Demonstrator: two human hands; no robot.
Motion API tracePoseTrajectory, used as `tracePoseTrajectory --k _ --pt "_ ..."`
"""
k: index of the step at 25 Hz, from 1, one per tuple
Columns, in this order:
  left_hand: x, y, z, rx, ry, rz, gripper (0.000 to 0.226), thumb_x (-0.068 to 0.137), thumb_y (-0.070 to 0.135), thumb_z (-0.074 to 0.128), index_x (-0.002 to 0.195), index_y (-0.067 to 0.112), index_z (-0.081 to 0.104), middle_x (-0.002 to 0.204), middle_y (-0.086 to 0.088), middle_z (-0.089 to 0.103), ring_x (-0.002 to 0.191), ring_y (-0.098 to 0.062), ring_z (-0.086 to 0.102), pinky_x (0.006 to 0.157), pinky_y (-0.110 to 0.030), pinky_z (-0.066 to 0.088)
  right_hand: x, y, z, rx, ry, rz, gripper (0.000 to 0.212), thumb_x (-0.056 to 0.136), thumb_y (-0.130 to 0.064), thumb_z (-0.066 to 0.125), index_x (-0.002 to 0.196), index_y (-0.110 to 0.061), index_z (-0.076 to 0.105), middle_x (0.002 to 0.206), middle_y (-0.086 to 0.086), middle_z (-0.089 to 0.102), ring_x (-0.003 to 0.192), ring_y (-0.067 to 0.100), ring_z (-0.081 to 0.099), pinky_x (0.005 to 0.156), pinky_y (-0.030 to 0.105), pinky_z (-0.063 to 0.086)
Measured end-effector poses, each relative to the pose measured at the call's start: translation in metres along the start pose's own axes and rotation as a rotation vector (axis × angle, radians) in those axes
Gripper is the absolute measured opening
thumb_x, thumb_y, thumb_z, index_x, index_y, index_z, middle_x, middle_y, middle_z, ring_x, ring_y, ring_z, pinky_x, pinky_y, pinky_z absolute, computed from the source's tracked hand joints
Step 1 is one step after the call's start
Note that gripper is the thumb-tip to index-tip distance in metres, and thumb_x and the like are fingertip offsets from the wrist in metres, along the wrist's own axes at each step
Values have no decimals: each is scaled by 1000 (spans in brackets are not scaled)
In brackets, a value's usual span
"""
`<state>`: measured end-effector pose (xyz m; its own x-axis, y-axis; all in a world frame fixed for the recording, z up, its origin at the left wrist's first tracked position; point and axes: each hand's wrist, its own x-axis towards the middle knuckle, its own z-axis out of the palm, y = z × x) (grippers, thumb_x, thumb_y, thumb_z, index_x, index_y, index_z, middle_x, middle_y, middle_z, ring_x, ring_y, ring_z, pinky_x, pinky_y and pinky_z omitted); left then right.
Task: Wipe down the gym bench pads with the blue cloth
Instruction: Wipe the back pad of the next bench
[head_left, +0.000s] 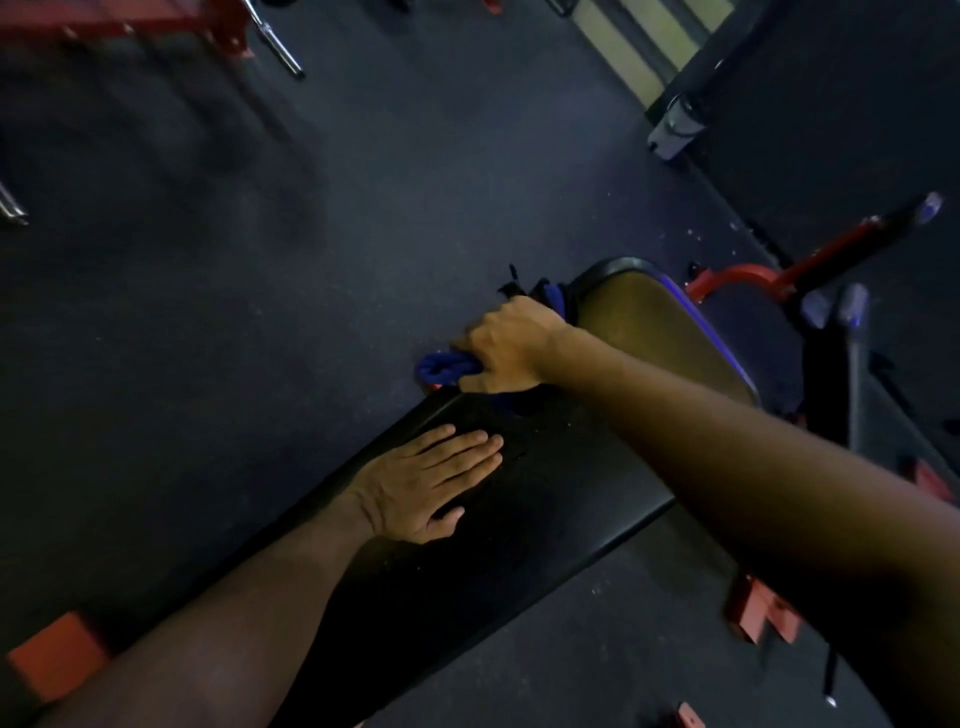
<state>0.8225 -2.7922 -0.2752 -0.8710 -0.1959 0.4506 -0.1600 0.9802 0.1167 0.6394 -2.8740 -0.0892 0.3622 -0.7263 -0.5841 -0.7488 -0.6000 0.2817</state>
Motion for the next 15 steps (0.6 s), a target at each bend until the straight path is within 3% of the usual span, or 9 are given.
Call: tracePoseTrajectory --k 2,6,8,10,12,15 --pt "5 0 -4 -6 5 -7 92 91 44 53 164 12 8 172 -9 7 159 -23 8 129 -42 6 -17 24 -7 38 41 -11 63 90 -72 34 132 -28 53 103 1 63 86 19 60 76 37 46" --pt "2 1 -5 22 22 6 92 90 44 54 163 11 11 172 -10 8 159 -24 9 129 -42 7 -63 116 -29 131 3 321 66 82 -79 33 120 -31 58 77 -8 54 64 11 49 66 35 39" --pt "4 0 -4 19 41 1 91 89 44 55 163 10 12 171 -10 9 159 -24 11 129 -42 9 -71 133 -25 213 42 386 66 83 -78 34 123 -31 58 87 1 59 72 21 54 68 38 44" --pt "1 0 -2 17 25 9 93 89 43 56 164 11 11 172 -11 9 158 -25 13 129 -42 9 -61 116 -13 141 85 324 71 78 -79 28 124 -33 57 101 7 66 86 27 61 77 41 48" --pt "3 1 -4 14 14 7 94 89 43 56 164 11 10 172 -10 7 159 -24 11 129 -41 6 -36 81 -6 3 151 231 68 80 -77 27 120 -34 61 101 5 69 90 28 65 79 40 44" --pt "2 0 -2 13 -1 -3 96 88 43 55 164 11 8 173 -9 3 159 -24 8 129 -42 4 1 17 -4 -2 46 139 61 88 -71 30 111 -28 65 73 -5 54 64 17 53 63 31 34"
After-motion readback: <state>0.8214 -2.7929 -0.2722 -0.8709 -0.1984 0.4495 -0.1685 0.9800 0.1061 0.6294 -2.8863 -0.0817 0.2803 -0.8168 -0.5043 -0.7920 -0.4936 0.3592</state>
